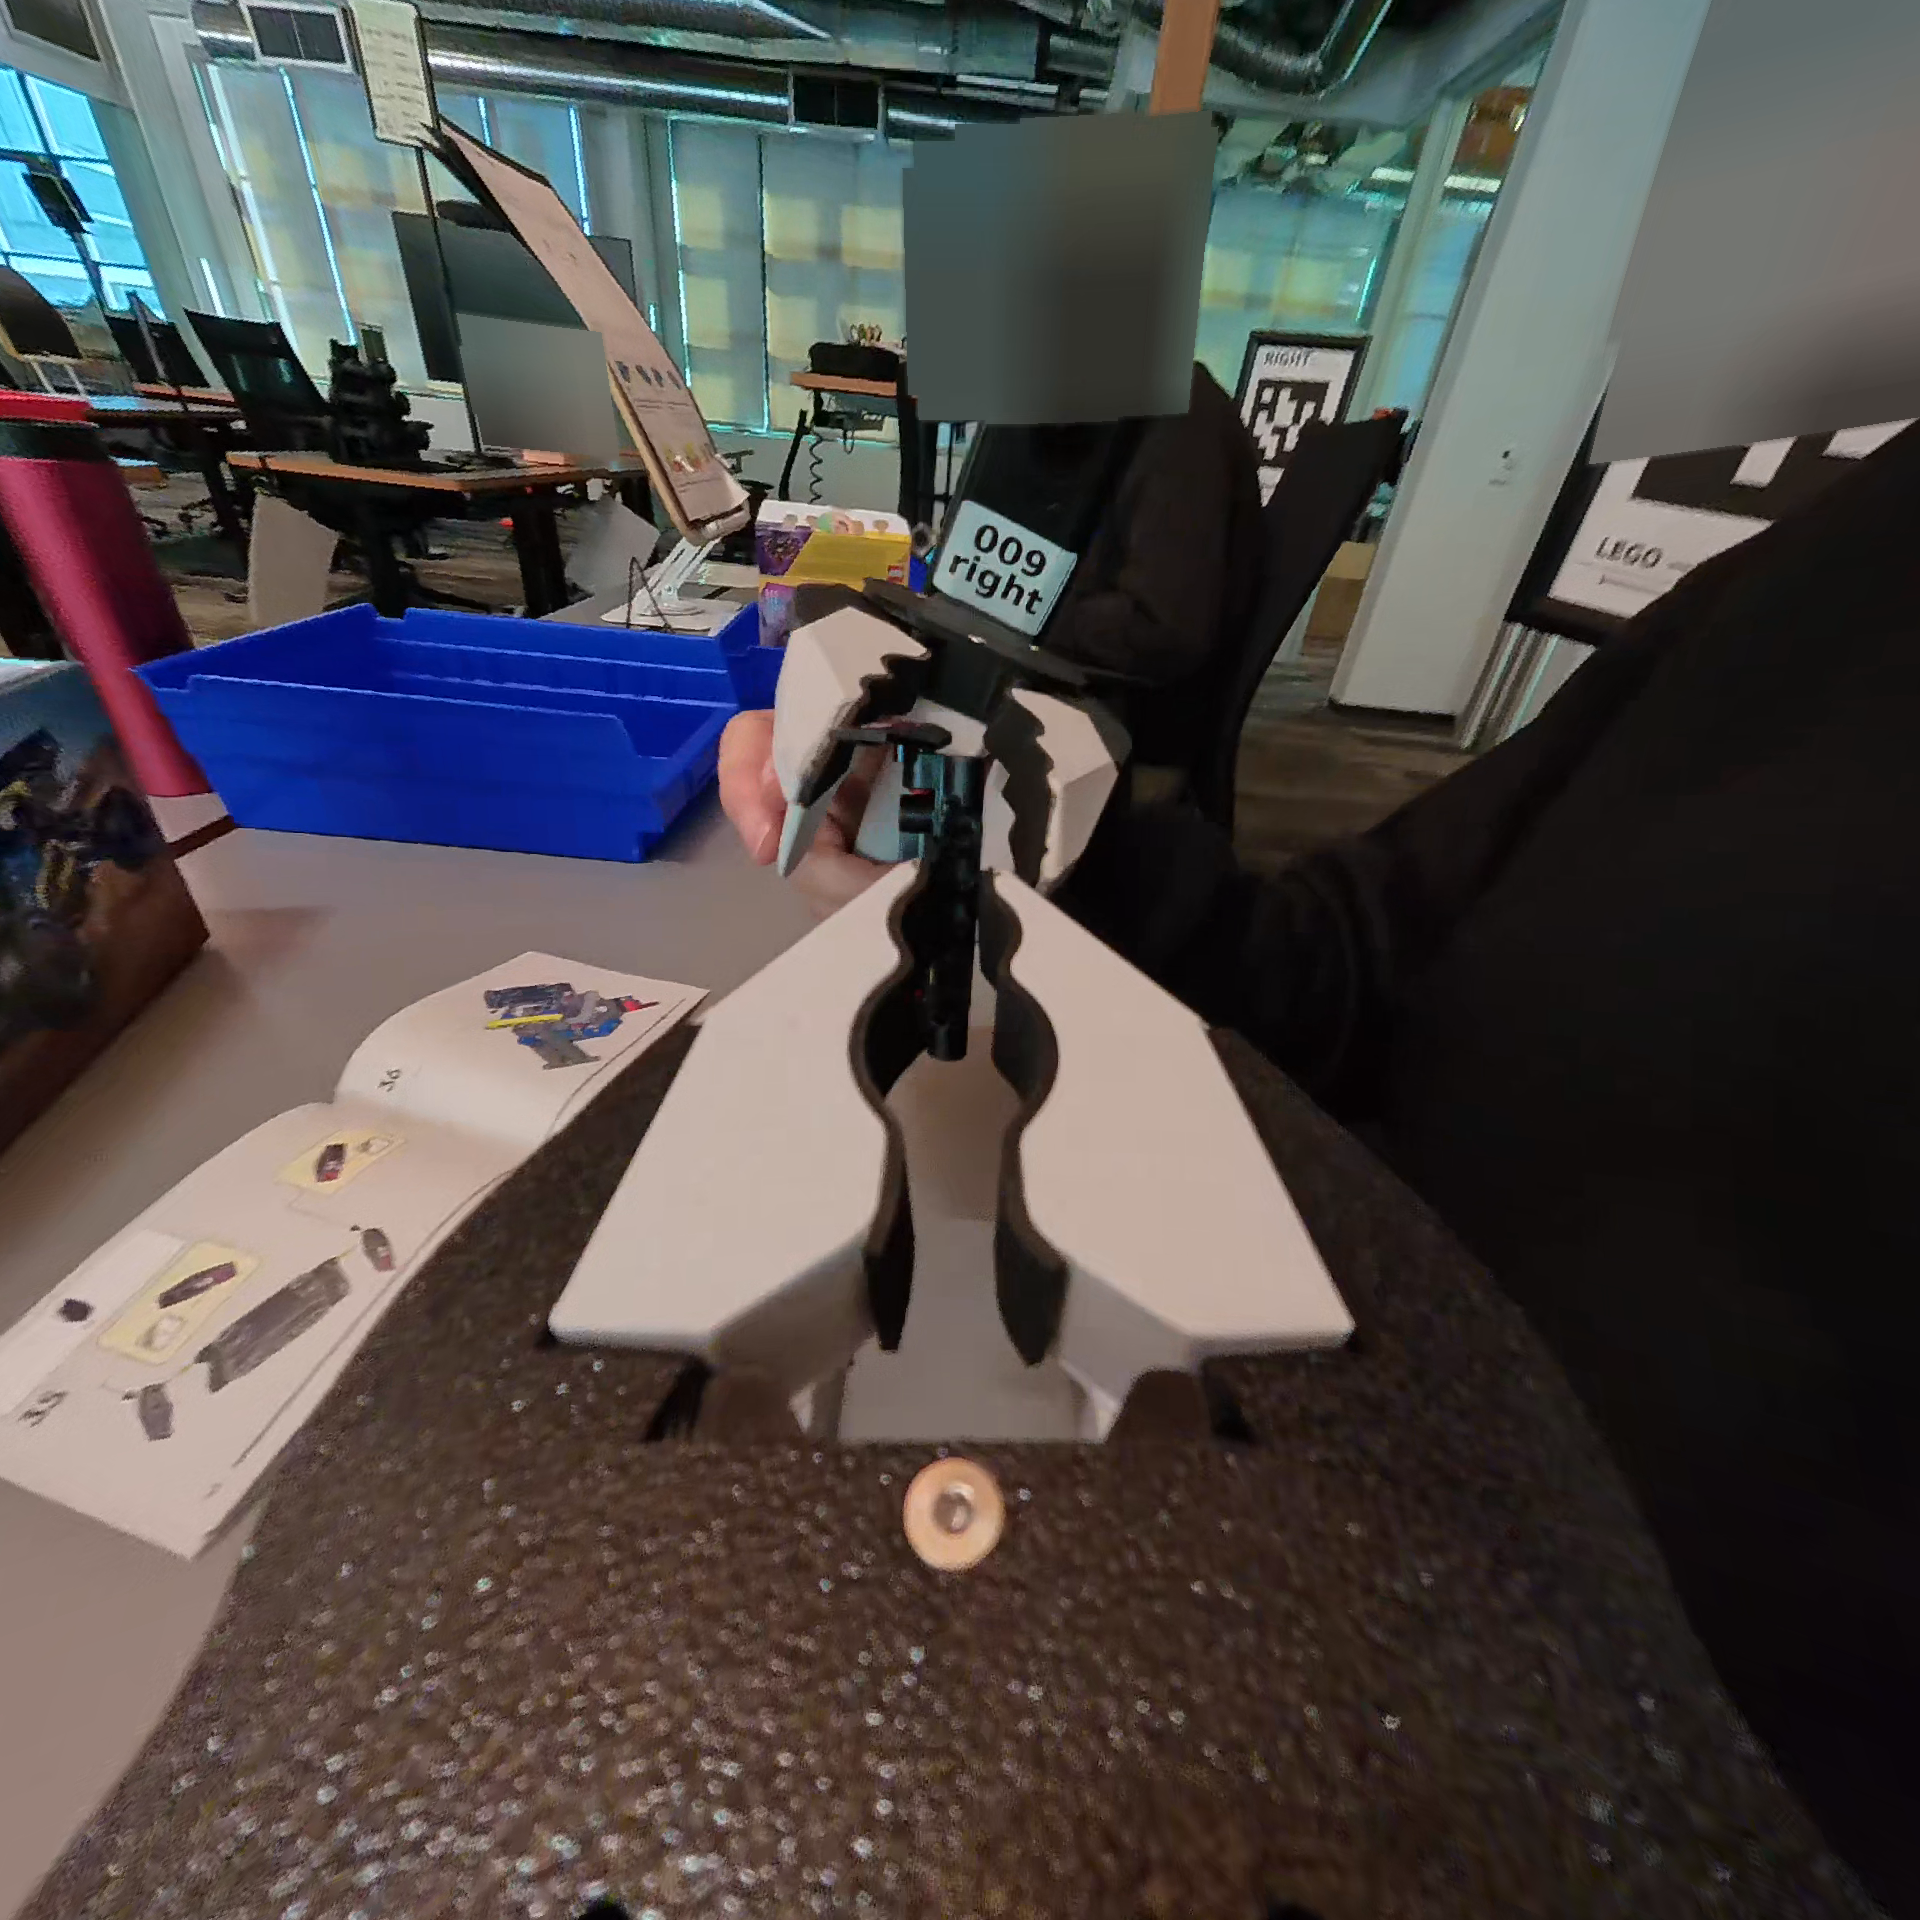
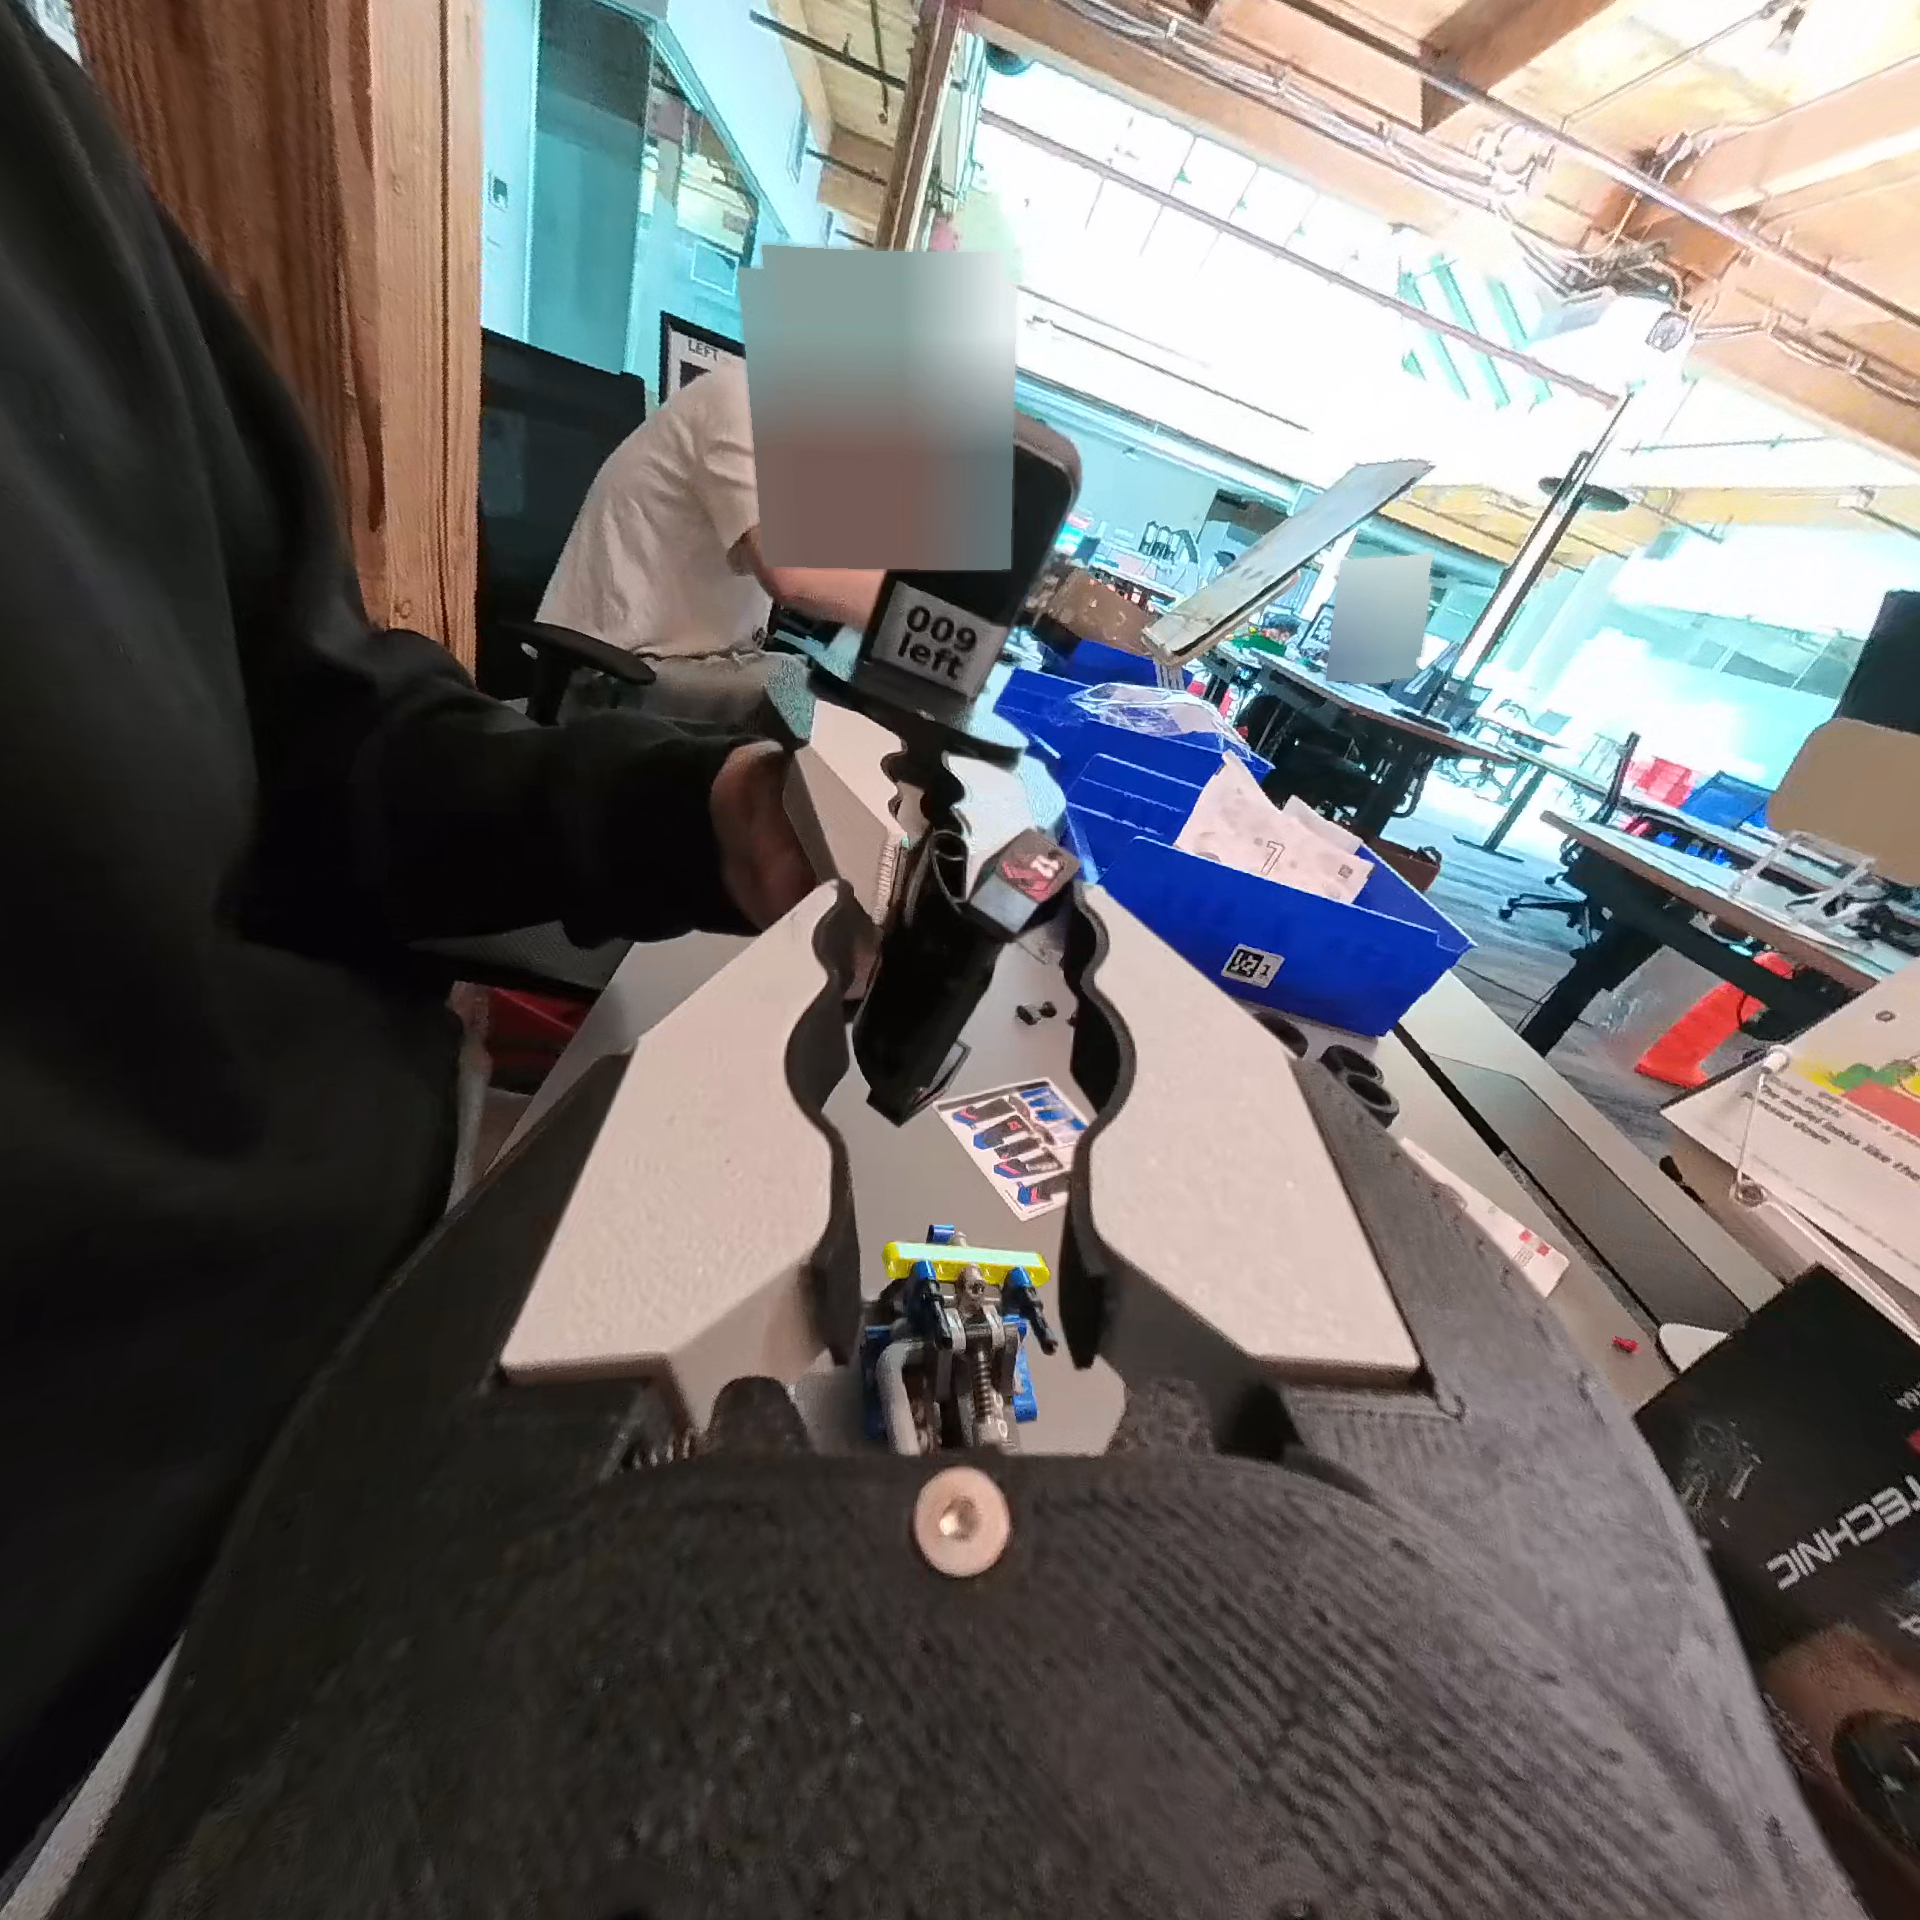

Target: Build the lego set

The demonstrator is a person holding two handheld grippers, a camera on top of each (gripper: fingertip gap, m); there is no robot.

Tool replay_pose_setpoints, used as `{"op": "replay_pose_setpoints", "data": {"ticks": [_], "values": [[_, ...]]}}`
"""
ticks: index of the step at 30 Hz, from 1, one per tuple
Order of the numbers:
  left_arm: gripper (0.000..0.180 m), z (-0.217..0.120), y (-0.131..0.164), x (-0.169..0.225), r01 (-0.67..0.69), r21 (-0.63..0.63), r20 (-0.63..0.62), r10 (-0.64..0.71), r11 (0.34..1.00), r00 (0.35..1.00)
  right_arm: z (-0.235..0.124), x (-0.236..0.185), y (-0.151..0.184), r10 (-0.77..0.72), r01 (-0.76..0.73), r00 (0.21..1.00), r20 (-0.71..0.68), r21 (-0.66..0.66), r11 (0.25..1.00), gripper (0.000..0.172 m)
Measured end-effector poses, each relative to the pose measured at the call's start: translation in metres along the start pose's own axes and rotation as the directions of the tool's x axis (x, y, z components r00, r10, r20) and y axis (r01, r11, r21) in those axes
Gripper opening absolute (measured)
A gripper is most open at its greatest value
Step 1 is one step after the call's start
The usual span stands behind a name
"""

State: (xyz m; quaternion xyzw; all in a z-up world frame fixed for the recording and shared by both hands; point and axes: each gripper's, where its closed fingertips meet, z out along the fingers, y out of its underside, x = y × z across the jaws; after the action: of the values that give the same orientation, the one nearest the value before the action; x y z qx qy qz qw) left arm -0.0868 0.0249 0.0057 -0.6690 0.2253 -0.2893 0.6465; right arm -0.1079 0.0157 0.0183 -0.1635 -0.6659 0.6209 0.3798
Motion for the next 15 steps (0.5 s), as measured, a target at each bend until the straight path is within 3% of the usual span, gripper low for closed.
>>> {"op": "replay_pose_setpoints", "data": {"ticks": [3,6,9,15], "values": [[0.005,0.001,-0.002,0.005,0.057,0.022,-0.046,-0.055,0.998,0.997,0.0,-0.002,-0.005,0.013,-0.013,1.0,0.01,0.033,0.999,0.04],[0.005,0.001,0.001,0.008,0.055,0.007,-0.058,-0.054,0.998,0.997,-0.002,0.002,-0.012,0.052,-0.053,0.999,0.008,0.086,0.995,0.028],[0.005,0.002,0.003,0.007,0.053,-0.002,-0.055,-0.053,0.999,0.997,-0.002,0.001,-0.011,0.086,-0.087,0.996,0.024,0.074,0.993,0.026],[0.005,0.004,0.001,0.005,0.154,0.056,-0.088,-0.149,0.986,0.985,0.0,0.0,-0.018,0.089,-0.093,0.995,0.039,0.125,0.988,0.011]]}}
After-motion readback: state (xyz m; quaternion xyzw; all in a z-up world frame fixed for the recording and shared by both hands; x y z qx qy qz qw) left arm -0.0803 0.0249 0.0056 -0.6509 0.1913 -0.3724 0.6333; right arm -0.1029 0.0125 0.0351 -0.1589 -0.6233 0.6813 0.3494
